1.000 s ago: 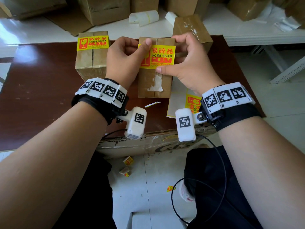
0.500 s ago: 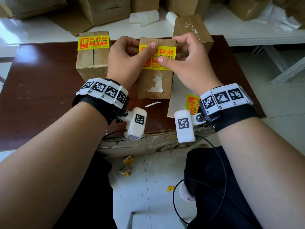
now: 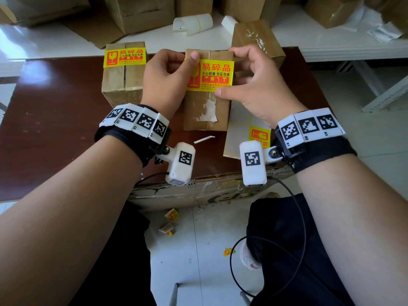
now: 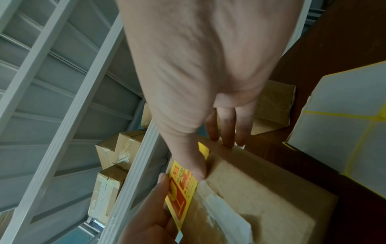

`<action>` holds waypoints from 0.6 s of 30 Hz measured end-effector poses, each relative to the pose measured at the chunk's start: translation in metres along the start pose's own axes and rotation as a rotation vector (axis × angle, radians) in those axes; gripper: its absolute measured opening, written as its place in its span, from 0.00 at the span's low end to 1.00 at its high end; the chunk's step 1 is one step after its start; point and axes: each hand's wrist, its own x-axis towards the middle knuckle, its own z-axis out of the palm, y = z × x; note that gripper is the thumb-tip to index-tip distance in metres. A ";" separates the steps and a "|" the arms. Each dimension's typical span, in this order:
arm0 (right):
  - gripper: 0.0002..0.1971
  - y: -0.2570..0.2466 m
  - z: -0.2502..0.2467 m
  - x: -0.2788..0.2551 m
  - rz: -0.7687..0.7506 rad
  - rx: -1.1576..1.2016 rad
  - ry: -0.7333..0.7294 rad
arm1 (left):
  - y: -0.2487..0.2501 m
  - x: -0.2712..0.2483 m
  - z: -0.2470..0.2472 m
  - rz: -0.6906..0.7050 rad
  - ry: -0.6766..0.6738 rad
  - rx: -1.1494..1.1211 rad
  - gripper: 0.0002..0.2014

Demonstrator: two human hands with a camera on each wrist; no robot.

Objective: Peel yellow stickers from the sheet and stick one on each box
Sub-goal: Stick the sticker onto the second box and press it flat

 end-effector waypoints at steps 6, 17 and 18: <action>0.26 0.002 0.006 0.000 -0.021 0.018 0.116 | 0.008 -0.008 0.001 0.004 -0.051 -0.012 0.20; 0.15 0.007 0.005 0.003 -0.023 -0.017 0.222 | 0.006 -0.005 -0.016 0.055 -0.316 0.078 0.29; 0.14 0.007 0.005 0.003 -0.020 -0.010 0.230 | 0.006 -0.005 -0.017 0.057 -0.335 0.074 0.29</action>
